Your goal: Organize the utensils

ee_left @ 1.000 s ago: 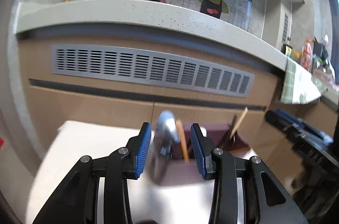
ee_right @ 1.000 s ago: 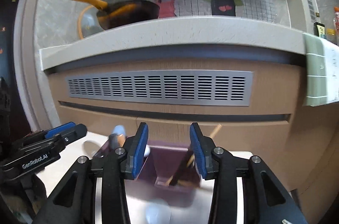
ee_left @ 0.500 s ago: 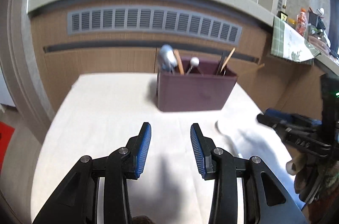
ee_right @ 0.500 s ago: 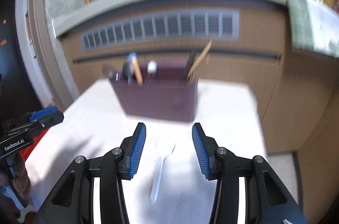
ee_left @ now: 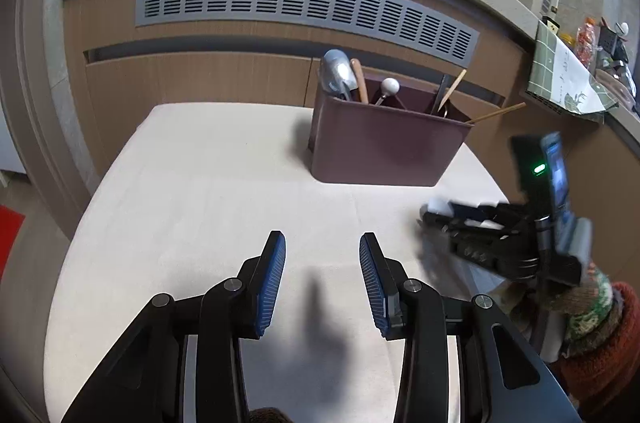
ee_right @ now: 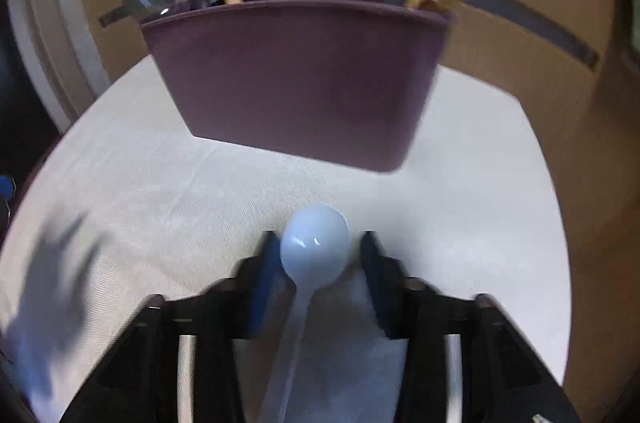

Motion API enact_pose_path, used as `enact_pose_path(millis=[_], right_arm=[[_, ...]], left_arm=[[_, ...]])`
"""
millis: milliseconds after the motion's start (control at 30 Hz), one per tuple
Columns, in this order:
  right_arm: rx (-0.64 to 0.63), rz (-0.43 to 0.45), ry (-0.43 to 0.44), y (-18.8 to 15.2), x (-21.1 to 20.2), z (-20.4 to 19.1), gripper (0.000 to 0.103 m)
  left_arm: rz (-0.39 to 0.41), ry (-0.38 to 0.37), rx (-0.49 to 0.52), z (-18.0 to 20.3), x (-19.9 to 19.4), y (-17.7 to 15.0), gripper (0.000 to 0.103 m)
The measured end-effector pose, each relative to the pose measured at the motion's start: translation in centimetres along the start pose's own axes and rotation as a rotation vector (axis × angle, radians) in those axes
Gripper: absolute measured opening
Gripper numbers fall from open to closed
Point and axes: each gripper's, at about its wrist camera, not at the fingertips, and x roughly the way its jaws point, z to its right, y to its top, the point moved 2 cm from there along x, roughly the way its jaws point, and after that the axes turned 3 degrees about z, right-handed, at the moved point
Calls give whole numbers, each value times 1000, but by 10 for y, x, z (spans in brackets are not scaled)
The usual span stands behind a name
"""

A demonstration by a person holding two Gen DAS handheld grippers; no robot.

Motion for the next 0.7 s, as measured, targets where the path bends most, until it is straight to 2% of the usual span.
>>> enact_pose_path(millis=[33, 133, 200, 300, 367, 400, 467, 533, 700], right_arm=[[-19, 20, -5, 4, -6, -3, 31], [-20, 183, 38, 30, -53, -8, 31], [0, 321, 45, 52, -88, -6, 31], [41, 605, 25, 94, -141, -3, 31], [72, 765, 30, 120, -153, -3, 31], [82, 805, 25, 130, -150, -6, 31], [91, 821, 3, 142, -136, -11, 31], [116, 798, 9, 151, -107, -19, 31], [99, 825, -71, 144, -62, -31, 31]], left_arm=[[-2, 1, -5, -2, 1, -1, 40], [-9, 9, -22, -6, 5, -1, 40], [-12, 2, -40, -8, 7, 0, 40], [0, -14, -53, -7, 6, -1, 40], [9, -15, -50, -8, 5, -1, 40], [15, -14, -49, -8, 4, 0, 40], [35, -9, -52, -13, 0, 2, 40], [60, -1, -62, -23, -2, 5, 40], [80, 48, -146, -57, 2, 6, 40]])
